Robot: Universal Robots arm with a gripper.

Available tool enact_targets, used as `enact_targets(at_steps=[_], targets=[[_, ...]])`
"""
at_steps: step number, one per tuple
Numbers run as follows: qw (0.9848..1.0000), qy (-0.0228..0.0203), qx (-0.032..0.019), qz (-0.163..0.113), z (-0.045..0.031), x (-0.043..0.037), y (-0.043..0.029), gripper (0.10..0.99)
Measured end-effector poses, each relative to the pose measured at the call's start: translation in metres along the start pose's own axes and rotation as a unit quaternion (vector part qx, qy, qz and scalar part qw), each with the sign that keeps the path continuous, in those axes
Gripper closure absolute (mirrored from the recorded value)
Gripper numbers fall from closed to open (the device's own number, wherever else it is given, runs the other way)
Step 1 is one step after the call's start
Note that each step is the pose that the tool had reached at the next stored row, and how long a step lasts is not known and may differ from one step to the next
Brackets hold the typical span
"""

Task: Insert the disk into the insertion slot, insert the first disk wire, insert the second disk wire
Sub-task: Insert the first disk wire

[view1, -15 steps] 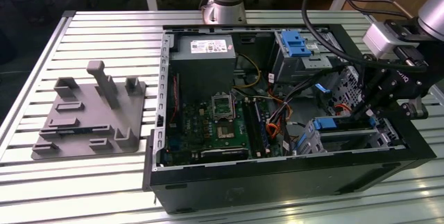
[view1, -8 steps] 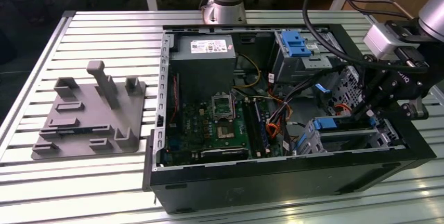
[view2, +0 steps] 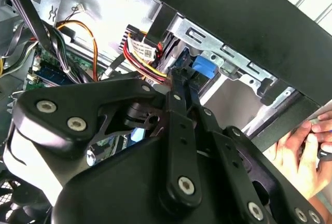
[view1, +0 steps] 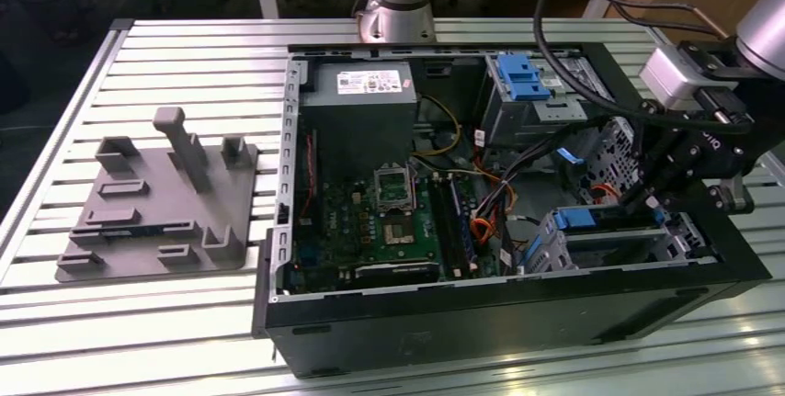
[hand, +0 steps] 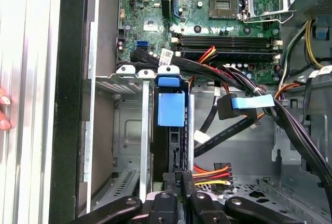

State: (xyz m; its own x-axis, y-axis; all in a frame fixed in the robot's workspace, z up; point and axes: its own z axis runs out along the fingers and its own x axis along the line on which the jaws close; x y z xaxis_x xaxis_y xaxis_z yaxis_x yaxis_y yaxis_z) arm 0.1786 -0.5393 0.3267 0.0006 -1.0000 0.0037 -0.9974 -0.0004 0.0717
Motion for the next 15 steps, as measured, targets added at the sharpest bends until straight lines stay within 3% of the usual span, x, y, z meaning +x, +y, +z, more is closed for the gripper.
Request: enact_targets(at_steps=[5,6,8,9,15], targets=[[1.0000,-0.0014,-0.0001,0.000,0.0013,0.0002,-0.0001,0.910],[1.0000,-0.0012,-0.0001,0.000,-0.0004,0.0002,0.0000,0.851],[1.0000,-0.0007,-0.0001,0.000,-0.0056,0.0002,0.0004,0.851],[1.0000,-0.0007,-0.0001,0.000,-0.0086,0.0002,0.0007,0.784],[1.0000,-0.0005,0.0000,0.000,-0.0341,0.0000,0.0025,0.784]])
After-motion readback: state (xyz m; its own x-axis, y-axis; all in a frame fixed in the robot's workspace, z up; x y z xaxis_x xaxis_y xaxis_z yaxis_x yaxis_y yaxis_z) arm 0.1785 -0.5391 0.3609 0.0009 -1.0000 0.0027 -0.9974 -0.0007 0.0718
